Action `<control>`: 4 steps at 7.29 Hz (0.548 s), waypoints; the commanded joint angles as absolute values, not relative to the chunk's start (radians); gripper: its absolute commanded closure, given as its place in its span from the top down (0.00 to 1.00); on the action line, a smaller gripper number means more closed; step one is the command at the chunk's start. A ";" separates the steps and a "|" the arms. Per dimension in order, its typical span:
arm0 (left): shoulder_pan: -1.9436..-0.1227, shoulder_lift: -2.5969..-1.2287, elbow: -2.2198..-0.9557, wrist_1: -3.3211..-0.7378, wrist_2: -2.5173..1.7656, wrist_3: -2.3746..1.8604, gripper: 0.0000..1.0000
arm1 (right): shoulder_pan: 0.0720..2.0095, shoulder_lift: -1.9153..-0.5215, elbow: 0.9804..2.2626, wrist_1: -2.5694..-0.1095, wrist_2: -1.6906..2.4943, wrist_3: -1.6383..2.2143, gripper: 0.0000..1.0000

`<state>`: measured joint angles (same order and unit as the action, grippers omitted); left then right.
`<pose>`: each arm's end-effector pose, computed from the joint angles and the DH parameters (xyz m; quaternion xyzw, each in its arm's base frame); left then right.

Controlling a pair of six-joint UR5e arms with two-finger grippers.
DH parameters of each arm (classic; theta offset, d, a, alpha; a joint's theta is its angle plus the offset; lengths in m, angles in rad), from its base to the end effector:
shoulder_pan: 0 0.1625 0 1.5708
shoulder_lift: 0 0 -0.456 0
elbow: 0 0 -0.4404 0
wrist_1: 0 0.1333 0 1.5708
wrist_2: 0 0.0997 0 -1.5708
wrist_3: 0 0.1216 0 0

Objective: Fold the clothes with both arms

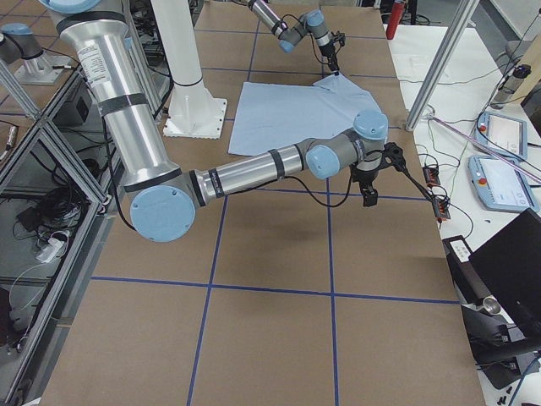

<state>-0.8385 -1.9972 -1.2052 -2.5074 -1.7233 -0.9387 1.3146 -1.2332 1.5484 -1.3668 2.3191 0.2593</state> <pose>0.4383 -0.6592 0.5324 0.2703 0.3986 -0.0540 0.8747 -0.1286 -0.6905 0.4841 0.1410 -0.4025 -0.0924 0.8998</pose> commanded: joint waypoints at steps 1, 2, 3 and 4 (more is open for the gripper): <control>-0.838 -1.997 -1.206 -2.510 -1.721 -0.939 0.17 | 1.315 -1.233 1.548 -1.367 2.318 0.259 1.00; -0.836 -1.999 -1.206 -2.508 -1.721 -0.937 0.00 | 1.315 -1.233 1.548 -1.367 2.318 0.259 1.00; -0.836 -2.008 -1.210 -2.505 -1.721 -0.940 0.00 | 1.315 -1.233 1.548 -1.367 2.316 0.259 1.00; -0.836 -2.022 -1.229 -2.493 -1.721 -0.945 0.00 | 1.315 -1.233 1.548 -1.367 2.315 0.259 1.00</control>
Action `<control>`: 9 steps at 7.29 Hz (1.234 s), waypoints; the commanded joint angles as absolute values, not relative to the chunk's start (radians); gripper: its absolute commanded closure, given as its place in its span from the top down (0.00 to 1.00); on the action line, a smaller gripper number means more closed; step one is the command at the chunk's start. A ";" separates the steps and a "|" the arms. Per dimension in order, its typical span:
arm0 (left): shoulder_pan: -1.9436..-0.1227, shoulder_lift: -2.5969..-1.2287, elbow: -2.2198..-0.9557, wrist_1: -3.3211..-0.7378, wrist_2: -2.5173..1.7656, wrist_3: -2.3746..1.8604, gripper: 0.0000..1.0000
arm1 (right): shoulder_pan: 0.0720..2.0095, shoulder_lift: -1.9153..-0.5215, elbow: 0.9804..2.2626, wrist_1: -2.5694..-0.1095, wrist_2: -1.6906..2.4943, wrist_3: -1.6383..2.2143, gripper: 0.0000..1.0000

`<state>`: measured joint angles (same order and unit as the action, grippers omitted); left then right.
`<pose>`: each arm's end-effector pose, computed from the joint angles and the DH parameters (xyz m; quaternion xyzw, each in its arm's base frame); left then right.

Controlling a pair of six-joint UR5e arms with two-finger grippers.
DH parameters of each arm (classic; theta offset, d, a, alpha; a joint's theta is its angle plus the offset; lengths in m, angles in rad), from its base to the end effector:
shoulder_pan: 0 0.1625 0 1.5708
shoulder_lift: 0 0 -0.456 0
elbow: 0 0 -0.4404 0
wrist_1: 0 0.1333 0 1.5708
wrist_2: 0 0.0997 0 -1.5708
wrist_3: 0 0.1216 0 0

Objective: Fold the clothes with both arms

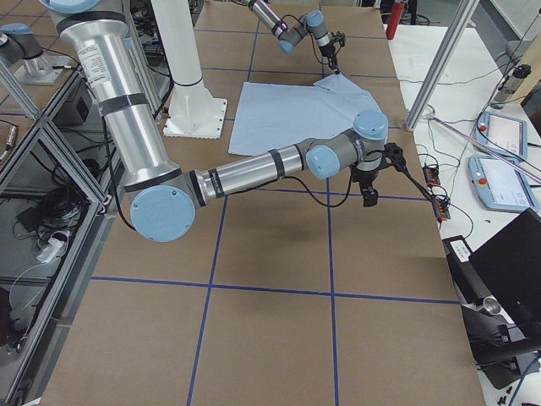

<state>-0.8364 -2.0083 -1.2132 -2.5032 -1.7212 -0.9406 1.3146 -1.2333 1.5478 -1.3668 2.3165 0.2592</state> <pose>0.4420 -0.6612 0.5196 0.2748 0.4032 -0.0535 0.8713 -0.1284 -0.6907 0.4847 0.1411 -0.4013 -0.0920 0.9003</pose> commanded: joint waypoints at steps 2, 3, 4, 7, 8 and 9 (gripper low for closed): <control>-0.812 -2.052 -1.340 -2.344 -1.724 -0.966 0.00 | 1.315 -1.233 1.548 -1.367 2.315 0.267 1.00; -0.769 -2.106 -1.370 -2.213 -1.709 -1.024 0.00 | 1.315 -1.233 1.548 -1.367 2.315 0.271 1.00; -0.711 -2.182 -1.361 -2.118 -1.678 -1.081 0.00 | 1.315 -1.232 1.548 -1.367 2.315 0.272 1.00; -0.669 -2.326 -1.224 -2.056 -1.655 -1.135 0.00 | 1.313 -1.232 1.545 -1.367 2.313 0.273 1.00; -0.669 -2.370 -1.165 -2.060 -1.655 -1.141 0.00 | 1.313 -1.232 1.545 -1.367 2.313 0.275 1.00; -0.669 -2.387 -1.152 -2.060 -1.655 -1.143 0.00 | 1.313 -1.232 1.545 -1.367 2.313 0.273 1.00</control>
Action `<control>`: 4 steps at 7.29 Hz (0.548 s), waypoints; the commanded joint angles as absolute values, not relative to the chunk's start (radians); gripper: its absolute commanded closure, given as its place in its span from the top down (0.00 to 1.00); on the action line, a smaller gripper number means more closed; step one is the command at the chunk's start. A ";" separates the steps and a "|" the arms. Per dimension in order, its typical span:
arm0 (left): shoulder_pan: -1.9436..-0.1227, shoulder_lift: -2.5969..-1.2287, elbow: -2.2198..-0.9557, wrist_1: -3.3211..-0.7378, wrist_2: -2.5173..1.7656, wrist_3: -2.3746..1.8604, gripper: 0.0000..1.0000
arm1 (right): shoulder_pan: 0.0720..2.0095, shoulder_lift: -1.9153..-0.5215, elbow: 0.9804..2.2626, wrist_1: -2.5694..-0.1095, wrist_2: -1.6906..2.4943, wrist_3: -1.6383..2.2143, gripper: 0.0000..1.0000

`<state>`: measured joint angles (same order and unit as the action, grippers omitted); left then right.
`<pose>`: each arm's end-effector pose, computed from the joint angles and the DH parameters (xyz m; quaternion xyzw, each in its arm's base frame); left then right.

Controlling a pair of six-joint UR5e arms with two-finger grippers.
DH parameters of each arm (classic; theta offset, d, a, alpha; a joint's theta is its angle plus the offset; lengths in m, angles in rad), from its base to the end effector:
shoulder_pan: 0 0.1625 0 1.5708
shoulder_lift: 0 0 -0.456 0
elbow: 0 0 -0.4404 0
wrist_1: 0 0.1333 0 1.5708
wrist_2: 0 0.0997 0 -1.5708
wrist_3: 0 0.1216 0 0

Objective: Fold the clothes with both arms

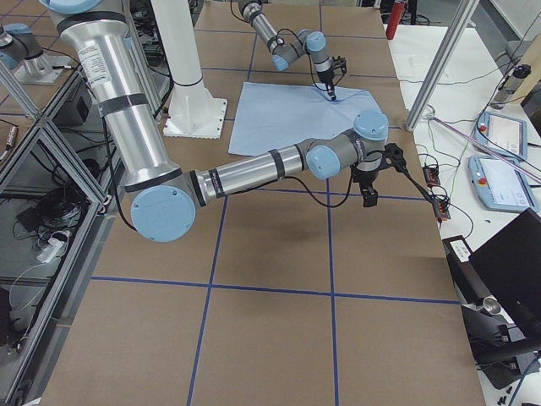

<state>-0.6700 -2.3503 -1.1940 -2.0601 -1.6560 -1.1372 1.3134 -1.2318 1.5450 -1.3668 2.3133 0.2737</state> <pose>0.6155 -0.6445 0.3127 0.1932 0.3871 -0.0880 0.8972 -0.1292 -0.6915 0.4854 0.1379 -0.4010 -0.0854 0.9016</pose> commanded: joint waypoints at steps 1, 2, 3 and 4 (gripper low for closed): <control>-0.669 -2.401 -1.135 -2.062 -1.655 -1.150 0.00 | 1.313 -1.232 1.545 -1.367 2.313 0.275 1.00; -0.669 -2.399 -1.129 -2.063 -1.655 -1.154 0.00 | 1.313 -1.232 1.545 -1.367 2.313 0.275 1.00; -0.669 -2.393 -1.134 -2.066 -1.658 -1.140 0.42 | 1.312 -1.232 1.542 -1.367 2.313 0.276 1.00; -0.669 -2.393 -1.146 -2.063 -1.658 -1.102 0.99 | 1.310 -1.230 1.548 -1.368 2.315 0.285 1.00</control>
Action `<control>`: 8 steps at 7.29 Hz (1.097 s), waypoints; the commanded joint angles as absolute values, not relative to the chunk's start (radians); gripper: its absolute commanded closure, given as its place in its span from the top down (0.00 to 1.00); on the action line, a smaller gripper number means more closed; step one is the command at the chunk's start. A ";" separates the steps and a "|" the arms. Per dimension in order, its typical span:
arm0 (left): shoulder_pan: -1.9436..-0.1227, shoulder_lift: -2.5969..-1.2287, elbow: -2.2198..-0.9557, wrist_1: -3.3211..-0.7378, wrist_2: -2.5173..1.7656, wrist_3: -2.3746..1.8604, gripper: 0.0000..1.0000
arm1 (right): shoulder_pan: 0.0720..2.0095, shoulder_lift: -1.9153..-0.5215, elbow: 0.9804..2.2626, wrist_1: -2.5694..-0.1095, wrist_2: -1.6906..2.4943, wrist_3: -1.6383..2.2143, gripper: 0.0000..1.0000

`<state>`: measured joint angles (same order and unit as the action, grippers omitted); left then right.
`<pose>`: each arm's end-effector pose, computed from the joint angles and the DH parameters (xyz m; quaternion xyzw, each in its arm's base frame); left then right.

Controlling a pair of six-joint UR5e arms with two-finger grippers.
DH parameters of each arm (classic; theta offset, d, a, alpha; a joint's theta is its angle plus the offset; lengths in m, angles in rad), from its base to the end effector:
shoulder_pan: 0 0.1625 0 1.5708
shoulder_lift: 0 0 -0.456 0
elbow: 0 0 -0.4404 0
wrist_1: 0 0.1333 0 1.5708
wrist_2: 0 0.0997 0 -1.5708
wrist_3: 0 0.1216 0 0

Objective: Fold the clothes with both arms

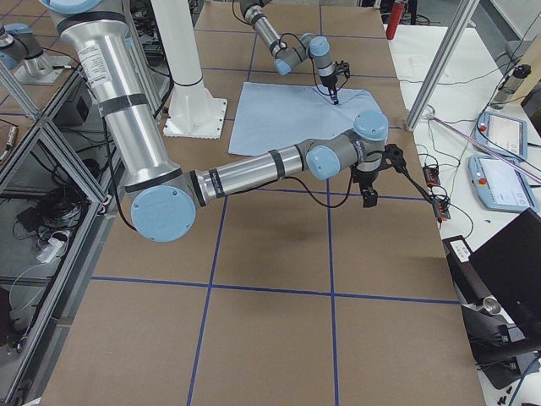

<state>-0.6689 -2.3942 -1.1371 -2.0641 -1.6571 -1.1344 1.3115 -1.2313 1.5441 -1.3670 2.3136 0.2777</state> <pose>0.6289 -0.6537 0.3050 0.1909 0.3838 -0.0865 0.8993 -0.1306 -0.6914 0.4856 0.1364 -0.4015 -0.0844 0.9017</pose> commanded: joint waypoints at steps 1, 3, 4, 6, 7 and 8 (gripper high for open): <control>-0.669 -2.378 -1.204 -2.056 -1.666 -1.095 1.00 | 1.305 -1.229 1.552 -1.367 2.316 0.316 1.00; -0.669 -2.297 -1.337 -2.052 -1.667 -1.069 1.00 | 1.235 -1.250 1.653 -1.365 2.312 0.513 1.00; -0.669 -2.252 -1.411 -2.049 -1.667 -1.069 1.00 | 1.170 -1.293 1.752 -1.365 2.280 0.637 1.00; -0.661 -2.144 -1.565 -2.051 -1.724 -1.072 1.00 | 1.004 -1.426 2.002 -1.365 2.153 0.894 1.00; -0.622 -2.087 -1.656 -2.049 -1.723 -1.083 1.00 | 0.903 -1.483 2.091 -1.349 2.082 1.028 1.00; -0.592 -2.039 -1.728 -2.049 -1.721 -1.089 1.00 | 0.784 -1.532 2.135 -1.268 1.981 1.172 1.00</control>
<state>-0.6281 -2.1046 -1.6289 -2.0497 -1.7174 -1.0805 0.9232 -1.4645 2.0495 -1.3344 2.0933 0.9932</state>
